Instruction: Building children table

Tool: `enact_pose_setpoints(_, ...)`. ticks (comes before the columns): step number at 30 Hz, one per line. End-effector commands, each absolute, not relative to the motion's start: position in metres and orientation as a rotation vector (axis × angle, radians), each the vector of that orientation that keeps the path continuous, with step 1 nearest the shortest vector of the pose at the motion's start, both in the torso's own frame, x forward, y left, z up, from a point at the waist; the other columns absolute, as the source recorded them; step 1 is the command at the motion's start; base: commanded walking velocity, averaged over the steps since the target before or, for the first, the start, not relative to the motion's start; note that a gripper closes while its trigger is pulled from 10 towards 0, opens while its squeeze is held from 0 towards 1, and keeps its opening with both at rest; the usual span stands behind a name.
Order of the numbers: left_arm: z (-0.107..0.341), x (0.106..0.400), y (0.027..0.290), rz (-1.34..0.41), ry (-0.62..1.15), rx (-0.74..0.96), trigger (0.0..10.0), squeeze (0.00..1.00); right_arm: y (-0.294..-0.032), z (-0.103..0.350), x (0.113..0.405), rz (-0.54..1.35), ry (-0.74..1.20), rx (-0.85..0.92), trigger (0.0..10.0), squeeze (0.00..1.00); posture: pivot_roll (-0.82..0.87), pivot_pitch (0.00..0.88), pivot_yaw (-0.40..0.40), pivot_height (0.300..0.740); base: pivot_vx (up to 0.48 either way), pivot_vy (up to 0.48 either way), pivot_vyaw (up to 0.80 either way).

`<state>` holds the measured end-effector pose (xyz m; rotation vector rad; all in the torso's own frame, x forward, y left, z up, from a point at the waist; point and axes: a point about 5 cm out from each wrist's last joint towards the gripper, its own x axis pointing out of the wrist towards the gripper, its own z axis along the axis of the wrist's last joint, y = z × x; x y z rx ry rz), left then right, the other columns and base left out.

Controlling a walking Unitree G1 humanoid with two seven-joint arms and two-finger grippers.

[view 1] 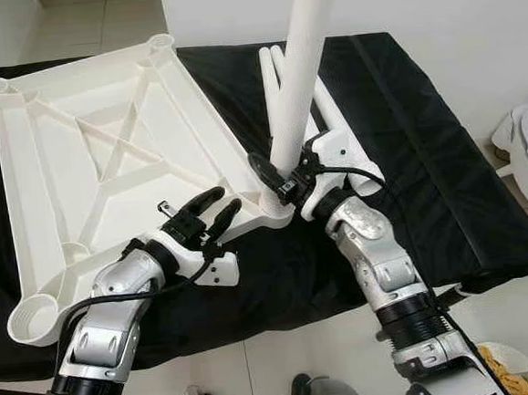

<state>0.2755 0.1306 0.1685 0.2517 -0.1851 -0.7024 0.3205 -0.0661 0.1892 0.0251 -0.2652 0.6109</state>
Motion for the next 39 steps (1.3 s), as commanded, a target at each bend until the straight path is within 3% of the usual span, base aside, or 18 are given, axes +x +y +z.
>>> enact_pose_setpoints(1, 0.165, 0.271, 0.13, -0.734, -0.162, 0.244, 10.0, 0.0, -0.068, 0.161, 0.322, 0.562, -0.126, 0.024, 10.0, 0.0, 0.04, 0.149, -0.019, 0.74, 0.0, 0.0, 0.0)
enact_pose_setpoints(17, 0.166, 0.269, 0.132, -0.718, -0.161, 0.239, 10.0, 0.0, -0.063, 0.167, 0.325, 0.417, -0.169, 0.035, 10.0, 0.0, 0.05, 0.165, -0.029, 0.74, 0.0, 0.0, 0.0)
enact_pose_setpoints(29, 0.166, 0.269, 0.132, -0.706, -0.162, 0.232, 10.0, 0.0, -0.068, 0.17, 0.328, 0.135, -0.2, 0.088, 10.0, 0.0, 0.05, 0.16, -0.036, 0.74, 0.0, 0.0, 0.0)
enact_pose_setpoints(39, 0.167, 0.269, 0.13, -0.709, -0.165, 0.225, 10.0, 0.0, -0.07, 0.175, 0.332, 0.019, -0.21, 0.078, 10.0, 0.0, 0.05, 0.157, -0.038, 0.74, 0.0, 0.0, 0.0)
